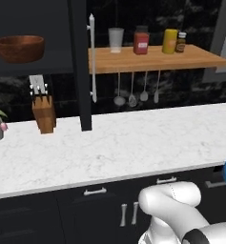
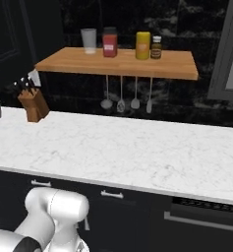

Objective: Gather all objects into one cabinet and sort the glasses and bowls to opposite sides.

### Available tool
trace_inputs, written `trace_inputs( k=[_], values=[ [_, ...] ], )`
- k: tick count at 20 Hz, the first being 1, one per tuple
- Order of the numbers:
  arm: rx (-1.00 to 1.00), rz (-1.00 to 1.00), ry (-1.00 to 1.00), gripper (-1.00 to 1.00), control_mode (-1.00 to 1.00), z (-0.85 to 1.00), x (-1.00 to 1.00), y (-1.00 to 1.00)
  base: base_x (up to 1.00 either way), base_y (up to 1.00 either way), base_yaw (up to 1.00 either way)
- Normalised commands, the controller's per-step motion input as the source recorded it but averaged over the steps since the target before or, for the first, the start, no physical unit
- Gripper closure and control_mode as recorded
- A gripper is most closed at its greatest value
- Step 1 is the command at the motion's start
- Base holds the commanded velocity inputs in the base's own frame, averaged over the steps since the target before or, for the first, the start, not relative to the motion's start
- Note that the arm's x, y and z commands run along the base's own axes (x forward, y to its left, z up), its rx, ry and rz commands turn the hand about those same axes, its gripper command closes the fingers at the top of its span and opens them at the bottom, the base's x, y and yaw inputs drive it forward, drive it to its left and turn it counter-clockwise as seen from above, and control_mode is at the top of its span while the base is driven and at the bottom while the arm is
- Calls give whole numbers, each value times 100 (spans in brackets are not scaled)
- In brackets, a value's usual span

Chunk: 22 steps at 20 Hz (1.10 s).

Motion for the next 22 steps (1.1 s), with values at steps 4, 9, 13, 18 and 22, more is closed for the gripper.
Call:
trace_inputs(
  k=[4, 9, 13, 18, 22],
  values=[
    [0, 0, 0, 100, 100, 0, 0, 0, -15, 93, 2],
    [0, 0, 0, 100, 100, 0, 0, 0, 0, 100, 12],
    [0, 0, 0, 100, 100, 0, 0, 0, 0, 100, 11],
    [0, 0, 0, 100, 100, 0, 0, 0, 0, 91, 6],
    [0, 0, 0, 100, 100, 0, 0, 0, 19, 68, 7]
  ],
)
